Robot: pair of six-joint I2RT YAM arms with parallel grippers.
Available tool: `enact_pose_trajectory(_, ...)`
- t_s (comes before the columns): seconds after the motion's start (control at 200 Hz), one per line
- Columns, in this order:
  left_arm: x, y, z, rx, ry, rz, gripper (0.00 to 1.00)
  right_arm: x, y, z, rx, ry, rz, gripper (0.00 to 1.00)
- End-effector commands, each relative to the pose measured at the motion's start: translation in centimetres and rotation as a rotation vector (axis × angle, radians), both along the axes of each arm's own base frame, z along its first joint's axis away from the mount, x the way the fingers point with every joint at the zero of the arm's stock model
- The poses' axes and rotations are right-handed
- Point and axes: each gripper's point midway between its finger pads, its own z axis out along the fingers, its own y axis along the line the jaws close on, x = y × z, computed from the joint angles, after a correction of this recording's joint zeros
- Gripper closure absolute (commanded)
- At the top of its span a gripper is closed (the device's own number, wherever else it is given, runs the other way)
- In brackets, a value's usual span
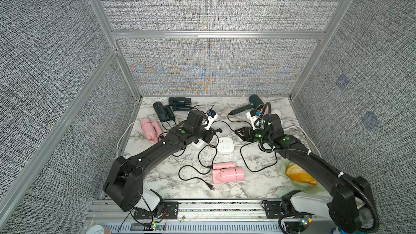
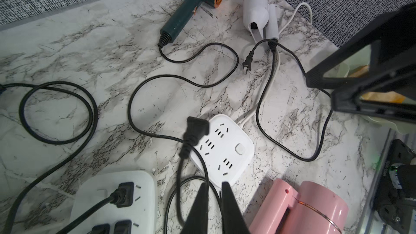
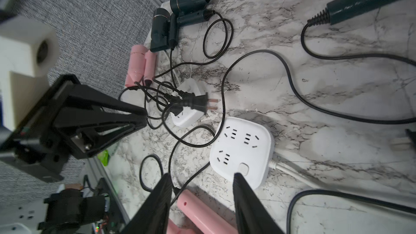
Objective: Charge the blow dryers
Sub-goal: Place the plug at the center of the board.
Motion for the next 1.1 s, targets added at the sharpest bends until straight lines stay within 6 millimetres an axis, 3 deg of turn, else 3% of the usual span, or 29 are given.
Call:
enact_pose_trajectory(0.0,0.5,-0.4,1.1,-0.027,-0.092,-0.01,0.84,-0.5,1.2,2.1,0.218,0.065,0.034,0.52)
enact_pose_trajectory(0.33,0.0,-1.2,0.4,0.027,-0.134,-0.031,0.83,-0.5,0.4,1.9,0.338,0.138,0.014,0.52)
enact_pose_trajectory(0.475,0.1,-1.4,-0.3,0.017,-0.093,-0.006,0.85,-0.4,0.0,0.9,0.298,0.155,-0.007,0.52)
enact_pose_trajectory(0.595,0.6,-0.4,0.0,-0.004,-0.047,0.103,0.85,-0.5,-0.3,0.0,0.192,0.132,-0.004,0.52)
enact_pose_trajectory(0.775,1.0,0.9,-0.6,-0.042,0.051,0.193,0.81,-0.2,1.3,-1.8,0.04,0.119,0.034,0.52)
enact_pose_trajectory(0.91,1.7,3.2,-1.3,-0.104,0.121,0.284,0.79,0.8,3.2,-4.1,-0.069,0.12,0.068,0.52)
enact_pose_trajectory(0.93,1.8,3.5,-1.2,-0.124,0.128,0.291,0.78,1.5,3.7,-3.3,-0.07,0.096,0.072,0.52)
enact_pose_trajectory(1.096,1.5,4.8,-1.6,-0.16,0.135,0.316,0.75,4.5,6.4,-5.0,-0.117,0.081,0.091,0.53)
